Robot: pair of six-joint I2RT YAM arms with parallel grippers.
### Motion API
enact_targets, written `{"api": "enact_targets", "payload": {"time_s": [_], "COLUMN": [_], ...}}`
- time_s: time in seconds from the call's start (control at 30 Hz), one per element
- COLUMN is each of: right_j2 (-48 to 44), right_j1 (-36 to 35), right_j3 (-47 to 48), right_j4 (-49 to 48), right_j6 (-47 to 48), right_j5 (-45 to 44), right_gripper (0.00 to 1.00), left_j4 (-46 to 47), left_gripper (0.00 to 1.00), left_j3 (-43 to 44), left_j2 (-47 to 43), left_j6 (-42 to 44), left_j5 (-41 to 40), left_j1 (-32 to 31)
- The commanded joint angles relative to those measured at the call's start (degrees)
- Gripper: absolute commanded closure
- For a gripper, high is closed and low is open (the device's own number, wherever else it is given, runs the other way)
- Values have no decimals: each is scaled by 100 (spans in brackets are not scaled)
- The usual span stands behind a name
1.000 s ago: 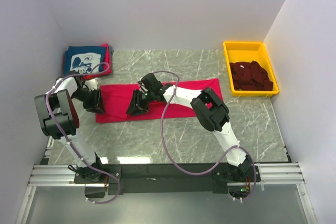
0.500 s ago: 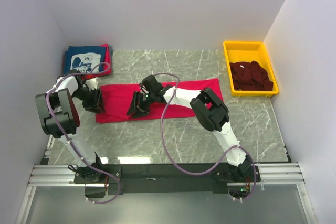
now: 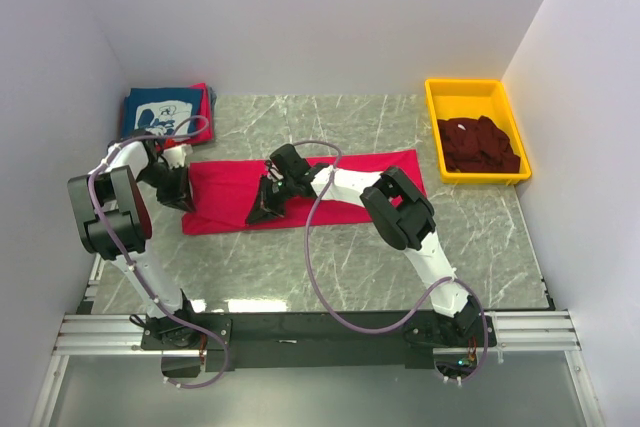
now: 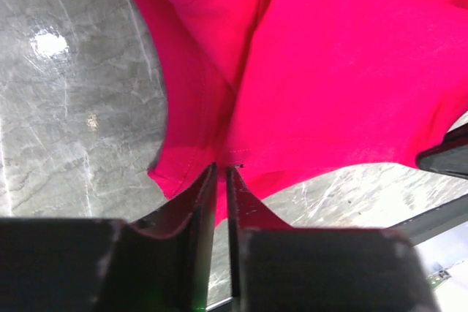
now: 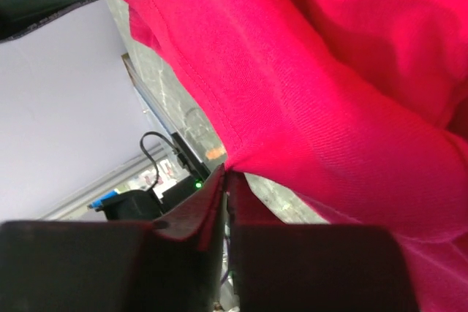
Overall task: Fold and stack the t-shirts
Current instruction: Fold the tshirt
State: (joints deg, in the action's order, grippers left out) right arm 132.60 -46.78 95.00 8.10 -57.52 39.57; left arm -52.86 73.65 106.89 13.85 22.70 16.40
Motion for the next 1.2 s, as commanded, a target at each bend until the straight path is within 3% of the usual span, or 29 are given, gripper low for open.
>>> {"api": "enact_targets", "payload": {"time_s": [0.0, 0.1, 0.43, 0.47, 0.5, 0.53, 0.67, 1.03, 1.17], "right_j2": [21, -41, -225, -225, -217, -225, -181, -164, -164], "right_j1": [-33, -6, 231, 231, 240, 231, 222, 222, 214], "right_j3": [36, 115, 256, 256, 256, 247, 203, 142, 150], "right_j4": [-159, -151, -151, -159, -159, -186, -239, -221, -230], "right_j6": [-32, -5, 118, 118, 109, 92, 48, 56, 39], "right_j5": [103, 147, 174, 182, 182, 209, 218, 218, 226], "right_gripper": [99, 100, 100, 100, 100, 100, 100, 100, 100], "left_j4": [-145, -207, -453, -453, -444, -427, -409, -137, -154], "left_gripper": [88, 99, 99, 93, 73, 66, 58, 67, 77], "left_j3": [264, 317, 668, 660, 642, 607, 406, 71, 123], "left_j2": [7, -45, 24, 33, 42, 34, 34, 192, 209], "left_j6": [39, 57, 13, 4, -5, -13, 48, -14, -14], "left_j5": [200, 305, 447, 324, 262, 209, 51, -178, -178], "left_j1": [-41, -41, -32, -41, -32, -32, -58, -208, -252]}}
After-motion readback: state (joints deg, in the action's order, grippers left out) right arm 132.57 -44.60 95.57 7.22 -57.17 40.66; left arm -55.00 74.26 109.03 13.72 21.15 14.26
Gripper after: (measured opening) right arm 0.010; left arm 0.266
